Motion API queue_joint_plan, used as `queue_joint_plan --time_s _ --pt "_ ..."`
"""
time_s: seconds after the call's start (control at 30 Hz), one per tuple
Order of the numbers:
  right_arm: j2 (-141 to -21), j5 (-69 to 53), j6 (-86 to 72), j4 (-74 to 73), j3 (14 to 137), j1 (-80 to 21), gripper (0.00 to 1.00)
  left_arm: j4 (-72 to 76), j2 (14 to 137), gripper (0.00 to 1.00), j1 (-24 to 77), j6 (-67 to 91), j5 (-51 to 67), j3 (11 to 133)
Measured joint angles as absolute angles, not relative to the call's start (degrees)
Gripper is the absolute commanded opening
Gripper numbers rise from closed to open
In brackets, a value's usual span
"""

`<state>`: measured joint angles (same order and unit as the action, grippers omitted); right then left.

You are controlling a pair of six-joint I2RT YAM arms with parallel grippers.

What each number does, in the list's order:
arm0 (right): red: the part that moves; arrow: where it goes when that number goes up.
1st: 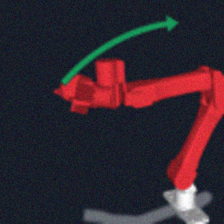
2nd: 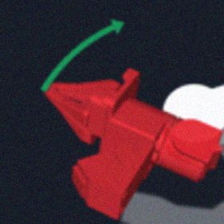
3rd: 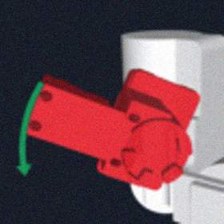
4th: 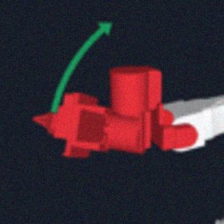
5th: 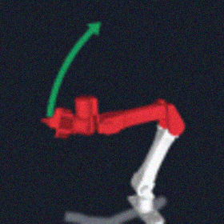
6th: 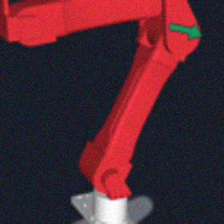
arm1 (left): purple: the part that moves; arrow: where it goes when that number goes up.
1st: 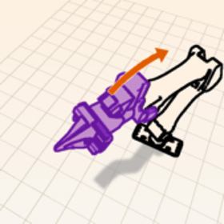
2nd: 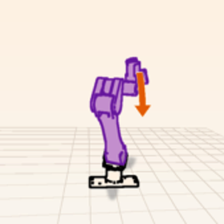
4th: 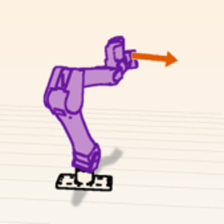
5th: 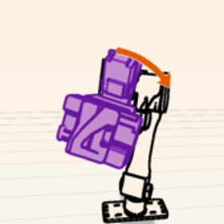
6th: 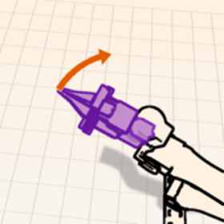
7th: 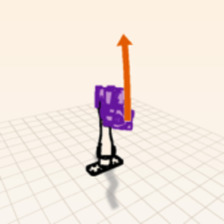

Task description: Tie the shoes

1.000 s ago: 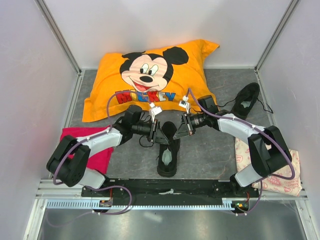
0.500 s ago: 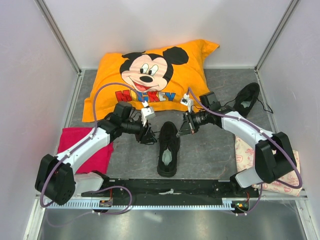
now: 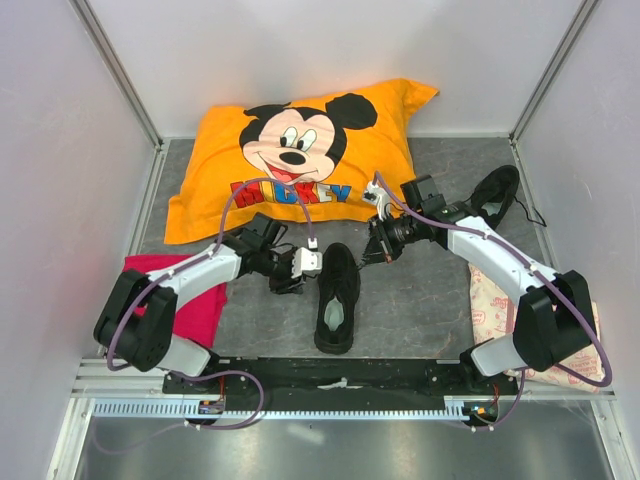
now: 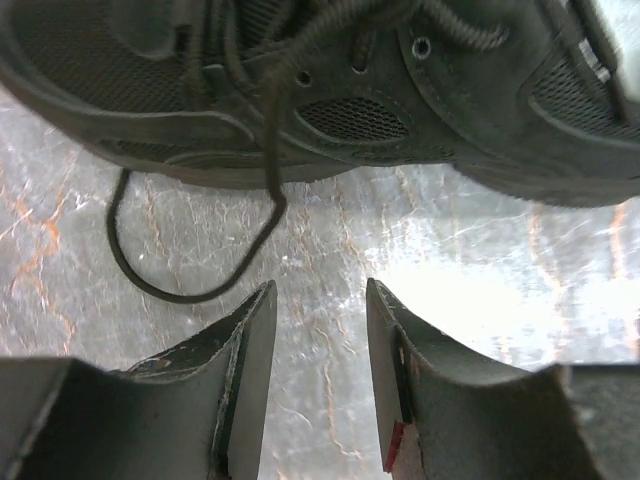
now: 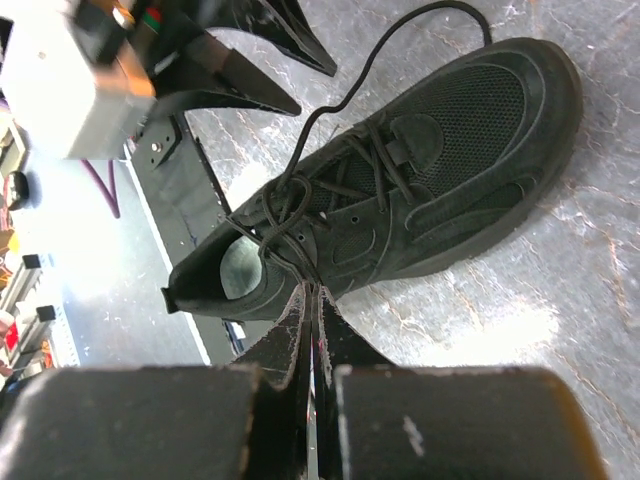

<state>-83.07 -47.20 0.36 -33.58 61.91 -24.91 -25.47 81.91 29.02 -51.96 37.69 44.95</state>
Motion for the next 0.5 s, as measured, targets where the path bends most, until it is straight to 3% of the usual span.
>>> queue_joint_plan --time_s 0.5 --pt "-83.07 -46.37 3.14 -36.95 63.16 -24.91 0.0 -17.96 87.48 0.41 31.75 -58.74 31.62 44.93"
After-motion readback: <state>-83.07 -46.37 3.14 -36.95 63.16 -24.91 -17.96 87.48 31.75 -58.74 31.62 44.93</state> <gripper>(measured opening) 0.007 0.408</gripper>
